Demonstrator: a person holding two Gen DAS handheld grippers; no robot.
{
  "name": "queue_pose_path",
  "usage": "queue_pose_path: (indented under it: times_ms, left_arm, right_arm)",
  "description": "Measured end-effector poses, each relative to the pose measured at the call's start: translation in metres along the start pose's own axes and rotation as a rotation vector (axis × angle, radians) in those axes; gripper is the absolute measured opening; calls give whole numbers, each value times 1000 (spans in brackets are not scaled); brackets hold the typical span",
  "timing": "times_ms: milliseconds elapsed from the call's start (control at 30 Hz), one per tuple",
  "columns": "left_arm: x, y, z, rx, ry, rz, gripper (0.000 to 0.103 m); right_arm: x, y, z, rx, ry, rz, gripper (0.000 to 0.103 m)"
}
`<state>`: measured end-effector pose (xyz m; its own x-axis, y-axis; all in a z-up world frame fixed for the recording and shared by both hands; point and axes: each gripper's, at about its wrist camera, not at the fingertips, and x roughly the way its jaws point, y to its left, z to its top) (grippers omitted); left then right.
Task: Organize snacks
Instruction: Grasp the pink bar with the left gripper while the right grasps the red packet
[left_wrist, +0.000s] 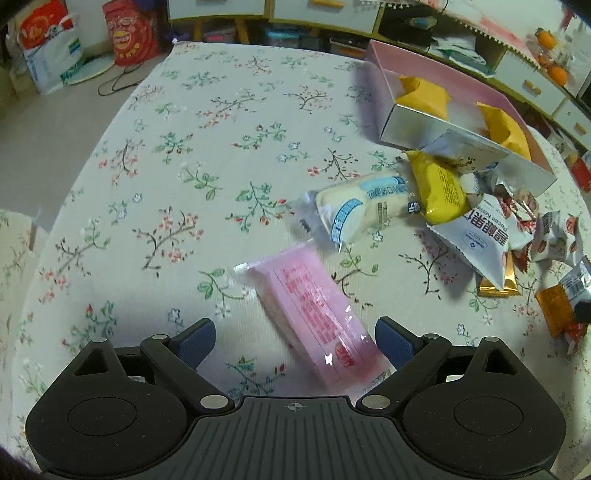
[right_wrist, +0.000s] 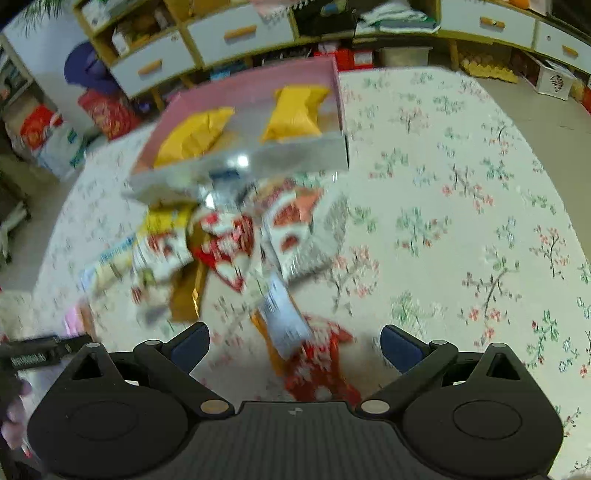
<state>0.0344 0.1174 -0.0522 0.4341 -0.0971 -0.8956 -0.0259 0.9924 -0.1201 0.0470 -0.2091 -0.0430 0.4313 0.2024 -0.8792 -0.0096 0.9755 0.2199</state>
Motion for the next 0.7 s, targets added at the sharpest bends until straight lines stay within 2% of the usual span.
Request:
queue_pose_path:
  times_ms: [167, 267, 433, 567, 700]
  left_arm:
    - [-3, -5, -6, 31, -26, -17, 88]
    - [-5, -11, -9, 67, -35, -27, 77]
    - [-5, -17, -10, 136, -41, -1, 48]
    - [-7, -13, -9, 140, -37, -4, 41]
    - [-7, -7, -9, 136, -45, 0, 36]
  right_arm:
    - [10, -3, -11, -35, 60, -7, 74]
    - [15, -5, -15, -53, 78, -36, 71]
    - [19, -10, -19, -102, 85, -86, 66]
    - [18, -16, -20, -134, 77, -133, 60]
    - [15, -26, -18, -122, 68, -136, 53]
